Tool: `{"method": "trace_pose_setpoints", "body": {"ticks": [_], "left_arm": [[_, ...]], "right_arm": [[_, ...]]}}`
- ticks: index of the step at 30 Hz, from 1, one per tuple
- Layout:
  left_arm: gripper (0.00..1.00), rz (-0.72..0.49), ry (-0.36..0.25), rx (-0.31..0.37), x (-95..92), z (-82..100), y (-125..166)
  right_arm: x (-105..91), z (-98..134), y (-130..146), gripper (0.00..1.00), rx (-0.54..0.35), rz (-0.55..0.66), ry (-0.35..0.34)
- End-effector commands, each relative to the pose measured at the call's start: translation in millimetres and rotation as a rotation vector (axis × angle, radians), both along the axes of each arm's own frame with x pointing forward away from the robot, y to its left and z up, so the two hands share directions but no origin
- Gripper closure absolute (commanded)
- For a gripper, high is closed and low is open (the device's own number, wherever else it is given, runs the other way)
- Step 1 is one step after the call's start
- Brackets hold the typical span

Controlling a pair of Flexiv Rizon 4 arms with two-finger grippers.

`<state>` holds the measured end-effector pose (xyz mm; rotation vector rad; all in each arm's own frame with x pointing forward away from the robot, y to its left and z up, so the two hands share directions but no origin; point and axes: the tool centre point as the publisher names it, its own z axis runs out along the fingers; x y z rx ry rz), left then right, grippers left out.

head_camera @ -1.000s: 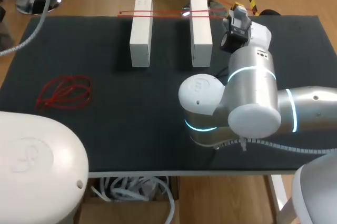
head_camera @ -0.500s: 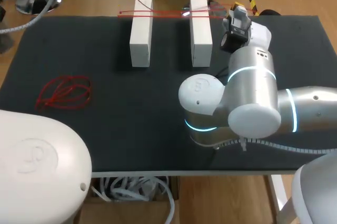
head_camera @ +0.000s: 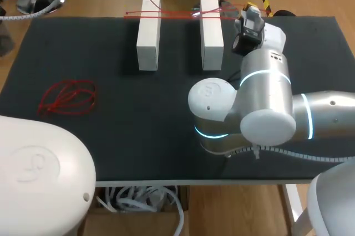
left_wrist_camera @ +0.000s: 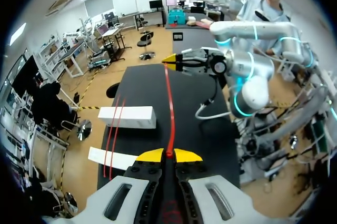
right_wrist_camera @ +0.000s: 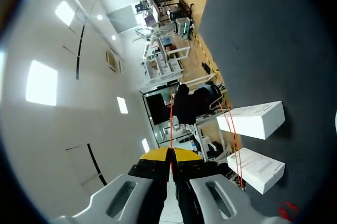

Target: Grab the tape and strap the tape.

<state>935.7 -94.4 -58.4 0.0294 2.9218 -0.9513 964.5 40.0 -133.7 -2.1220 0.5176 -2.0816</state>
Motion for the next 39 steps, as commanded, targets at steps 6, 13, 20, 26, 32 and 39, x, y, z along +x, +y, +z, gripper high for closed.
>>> {"method": "trace_pose_setpoints", "body": {"ticks": [6,13,20,26,32,39], "left_arm": [[1.00,-0.022,-0.012,0.078,-11.5,7.5,-19],[1.00,-0.025,-0.015,0.051,-14.4,9.0,-27],[1.00,-0.031,-0.006,0.073,-15.8,9.4,-29],[1.00,-0.030,-0.001,0.056,-15.9,9.0,-30],[1.00,-0.030,-0.001,0.056,-15.9,9.0,-30],[1.00,-0.030,-0.001,0.056,-15.9,9.0,-30]], "right_arm": [[0.1,2,-1,1.00,-0.001,0.001,0.005],[0.1,2,-1,1.00,-0.001,0.001,0.005],[0.1,2,-1,1.00,-0.001,0.001,0.005],[0.1,2,-1,1.00,-0.001,0.001,0.005],[0.1,2,-1,1.00,-0.001,0.001,0.005],[0.1,2,-1,1.00,-0.001,0.001,0.005]]}}
